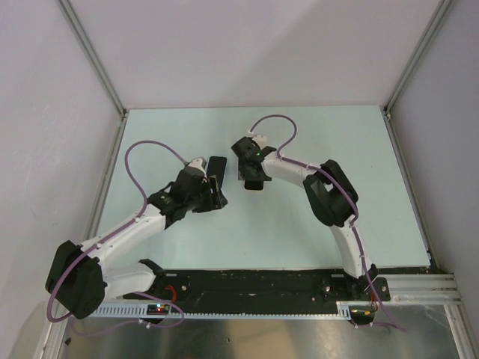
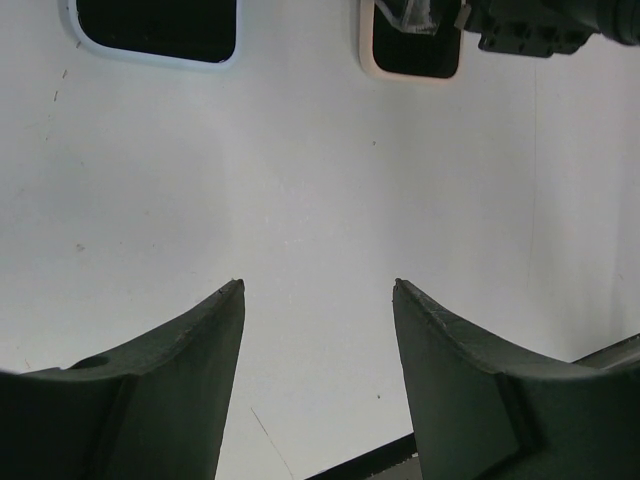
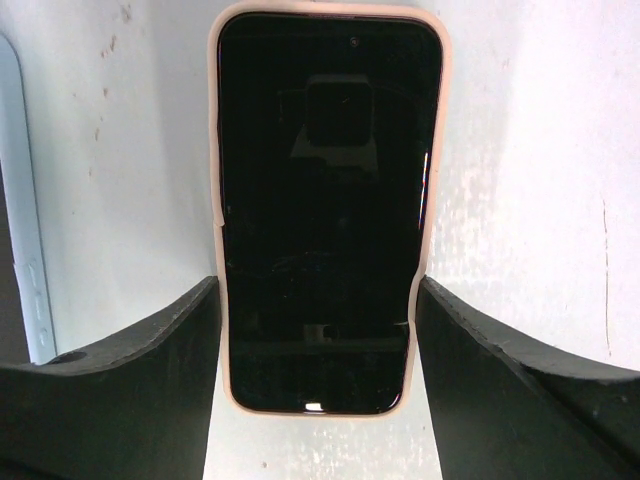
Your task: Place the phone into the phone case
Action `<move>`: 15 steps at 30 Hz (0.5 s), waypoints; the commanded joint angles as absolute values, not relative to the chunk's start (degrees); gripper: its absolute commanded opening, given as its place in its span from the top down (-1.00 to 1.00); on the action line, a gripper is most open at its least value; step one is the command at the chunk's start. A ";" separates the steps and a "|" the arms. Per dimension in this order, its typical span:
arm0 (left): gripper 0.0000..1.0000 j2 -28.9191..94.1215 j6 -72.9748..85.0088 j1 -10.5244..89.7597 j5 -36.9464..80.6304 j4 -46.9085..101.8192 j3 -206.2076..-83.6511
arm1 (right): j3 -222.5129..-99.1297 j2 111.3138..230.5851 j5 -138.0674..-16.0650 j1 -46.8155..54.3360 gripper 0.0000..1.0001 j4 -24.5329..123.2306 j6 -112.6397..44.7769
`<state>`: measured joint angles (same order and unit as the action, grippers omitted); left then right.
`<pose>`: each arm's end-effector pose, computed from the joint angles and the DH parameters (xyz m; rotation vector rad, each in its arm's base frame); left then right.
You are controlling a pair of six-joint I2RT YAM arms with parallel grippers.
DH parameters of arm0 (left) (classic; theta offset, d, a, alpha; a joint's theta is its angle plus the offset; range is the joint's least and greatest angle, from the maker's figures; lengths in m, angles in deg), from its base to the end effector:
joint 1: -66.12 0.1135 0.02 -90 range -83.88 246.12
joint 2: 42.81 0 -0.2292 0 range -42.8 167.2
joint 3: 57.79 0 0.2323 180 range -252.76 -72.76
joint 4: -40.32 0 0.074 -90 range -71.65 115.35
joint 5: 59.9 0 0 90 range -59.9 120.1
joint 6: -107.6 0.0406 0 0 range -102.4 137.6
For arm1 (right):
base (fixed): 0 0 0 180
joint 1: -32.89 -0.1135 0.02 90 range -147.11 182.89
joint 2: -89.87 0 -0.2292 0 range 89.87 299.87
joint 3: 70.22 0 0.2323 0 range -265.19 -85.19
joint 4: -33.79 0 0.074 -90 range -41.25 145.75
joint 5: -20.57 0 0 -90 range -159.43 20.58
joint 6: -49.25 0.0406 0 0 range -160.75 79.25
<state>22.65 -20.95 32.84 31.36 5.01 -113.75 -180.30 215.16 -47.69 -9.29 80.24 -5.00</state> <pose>0.1971 -0.1283 0.2029 -0.1228 2.4268 -0.5715 0.3285 0.2773 0.1413 -0.0194 2.5280 0.0239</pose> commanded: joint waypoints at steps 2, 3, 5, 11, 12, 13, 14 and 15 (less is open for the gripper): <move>-0.31 21.03 -20.10 33.34 30.99 5.38 -115.30 | -185.44 218.67 -46.37 -7.87 0.33 80.44 -6.17; -0.31 21.02 -20.10 33.34 31.03 5.35 -115.26 | -185.81 218.96 -46.47 -7.75 0.30 80.41 -6.32; -0.31 21.05 -20.11 33.33 31.06 5.37 -115.18 | -186.46 219.48 -46.70 -7.68 0.18 80.58 -6.52; -0.31 21.38 -20.34 33.37 31.09 5.35 -115.24 | -186.87 218.33 -46.86 -7.51 -0.53 80.89 -7.46; -0.31 21.50 -20.35 33.35 31.12 5.33 -115.31 | -186.96 218.04 -46.94 -7.44 -0.62 80.91 -7.80; -0.31 21.60 -20.36 33.39 31.18 5.32 -115.48 | -187.18 217.68 -47.02 -7.40 -0.69 81.05 -8.06; -0.31 21.66 -20.41 33.40 31.30 5.32 -115.61 | -187.42 217.36 -47.06 -7.43 -0.77 81.20 -8.36; -0.32 21.73 -20.39 33.37 31.41 5.36 -115.81 | -187.63 216.81 -47.08 -7.35 -0.81 81.46 -8.56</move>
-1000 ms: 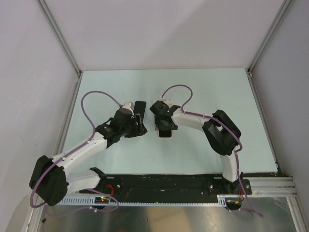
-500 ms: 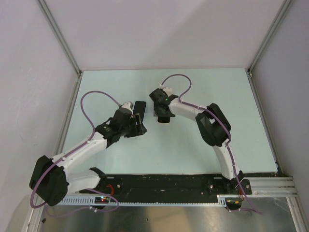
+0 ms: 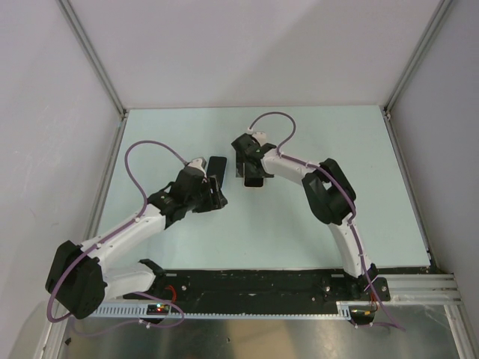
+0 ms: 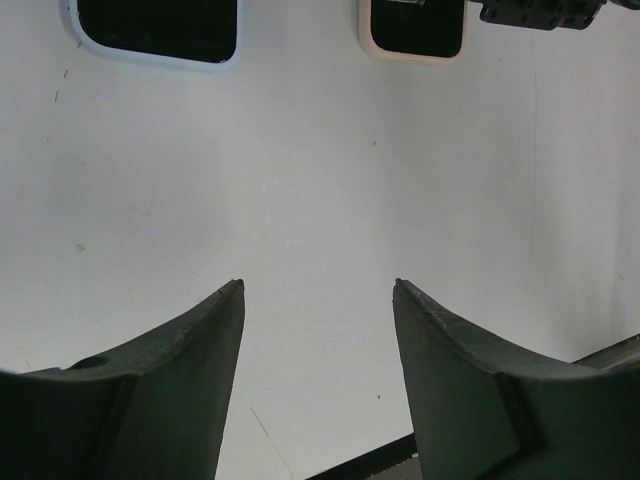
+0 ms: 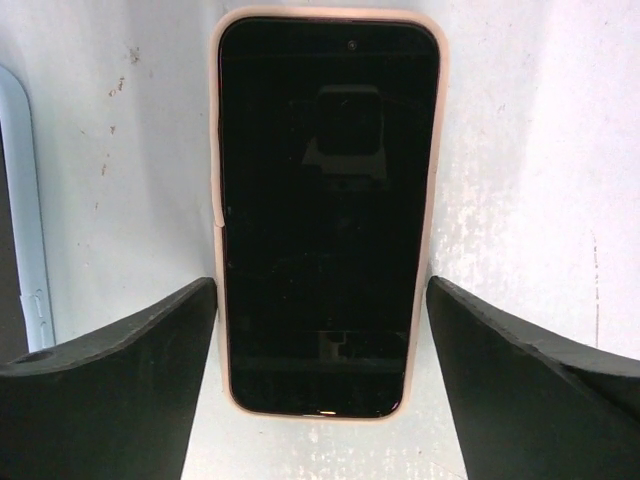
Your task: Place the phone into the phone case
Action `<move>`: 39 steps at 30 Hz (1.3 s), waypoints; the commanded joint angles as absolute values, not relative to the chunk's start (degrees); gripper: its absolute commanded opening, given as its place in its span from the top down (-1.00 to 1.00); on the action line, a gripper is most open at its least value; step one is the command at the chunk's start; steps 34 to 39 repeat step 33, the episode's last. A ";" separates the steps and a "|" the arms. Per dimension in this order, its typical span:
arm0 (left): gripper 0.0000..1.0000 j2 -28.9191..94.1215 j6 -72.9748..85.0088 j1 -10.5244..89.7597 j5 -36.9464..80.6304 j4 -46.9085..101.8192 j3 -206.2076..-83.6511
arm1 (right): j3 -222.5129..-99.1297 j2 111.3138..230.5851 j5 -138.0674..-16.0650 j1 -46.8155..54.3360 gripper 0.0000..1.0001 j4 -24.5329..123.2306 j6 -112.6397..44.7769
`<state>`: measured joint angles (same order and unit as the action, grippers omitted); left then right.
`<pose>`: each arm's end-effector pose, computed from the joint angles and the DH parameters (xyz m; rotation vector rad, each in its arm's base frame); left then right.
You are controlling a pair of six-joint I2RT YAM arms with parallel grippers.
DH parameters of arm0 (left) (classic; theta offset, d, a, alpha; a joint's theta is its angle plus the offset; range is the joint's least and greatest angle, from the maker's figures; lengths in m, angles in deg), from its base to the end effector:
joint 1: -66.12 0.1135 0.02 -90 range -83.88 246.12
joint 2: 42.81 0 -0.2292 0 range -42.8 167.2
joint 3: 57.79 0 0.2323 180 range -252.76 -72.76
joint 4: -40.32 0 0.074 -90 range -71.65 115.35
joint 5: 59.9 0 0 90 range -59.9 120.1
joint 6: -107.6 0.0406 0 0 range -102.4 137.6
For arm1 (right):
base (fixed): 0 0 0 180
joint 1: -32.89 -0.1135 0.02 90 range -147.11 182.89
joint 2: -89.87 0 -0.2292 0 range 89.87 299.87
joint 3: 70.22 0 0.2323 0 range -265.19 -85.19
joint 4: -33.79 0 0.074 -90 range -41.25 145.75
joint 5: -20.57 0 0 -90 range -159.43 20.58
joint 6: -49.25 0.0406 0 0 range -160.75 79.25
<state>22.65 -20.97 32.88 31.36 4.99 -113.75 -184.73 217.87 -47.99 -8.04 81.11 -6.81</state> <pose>0.1972 -0.1282 0.2029 -0.1241 2.4270 -0.5712 0.3433 0.2780 0.1423 -0.0296 2.5193 0.0200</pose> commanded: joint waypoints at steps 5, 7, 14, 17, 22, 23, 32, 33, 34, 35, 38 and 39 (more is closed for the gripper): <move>-0.33 22.19 -20.58 33.41 32.43 5.41 -117.10 | -187.74 213.69 -47.19 -7.01 -0.98 82.12 -9.90; -0.34 22.40 -20.62 33.42 32.95 5.40 -117.75 | -186.98 211.75 -47.78 -6.57 -0.99 82.32 -10.05; -0.88 21.20 -19.26 33.30 35.36 5.44 -120.18 | -173.27 193.18 -52.55 -4.49 -0.99 78.18 -8.80; -0.98 18.61 -18.33 33.19 38.15 5.56 -120.52 | -162.33 180.54 -54.46 -4.29 -0.99 74.90 -7.75; -0.99 14.94 -18.49 33.13 42.23 5.45 -121.67 | -146.60 162.20 -55.98 -4.48 -0.99 71.27 -6.49; -0.99 14.32 -18.51 33.14 42.93 5.38 -121.60 | -143.45 158.73 -56.07 -4.43 -0.99 70.60 -6.21; -0.99 11.77 -19.11 33.07 46.22 5.46 -120.62 | -135.80 148.05 -55.77 -3.53 -0.99 70.26 -6.15; -0.99 11.42 -19.30 33.12 47.04 5.43 -120.42 | -135.81 147.88 -55.83 -3.43 -0.99 70.14 -6.18; -0.99 11.42 -19.30 33.12 47.04 5.43 -120.42 | -135.81 147.88 -55.83 -3.43 -0.99 70.14 -6.18; -0.99 11.42 -19.30 33.12 47.04 5.43 -120.42 | -135.81 147.88 -55.83 -3.43 -0.99 70.14 -6.18; -0.99 11.42 -19.30 33.12 47.04 5.43 -120.42 | -135.81 147.88 -55.83 -3.43 -0.99 70.14 -6.18; -0.99 11.42 -19.30 33.12 47.04 5.43 -120.42 | -135.81 147.88 -55.83 -3.43 -0.99 70.14 -6.18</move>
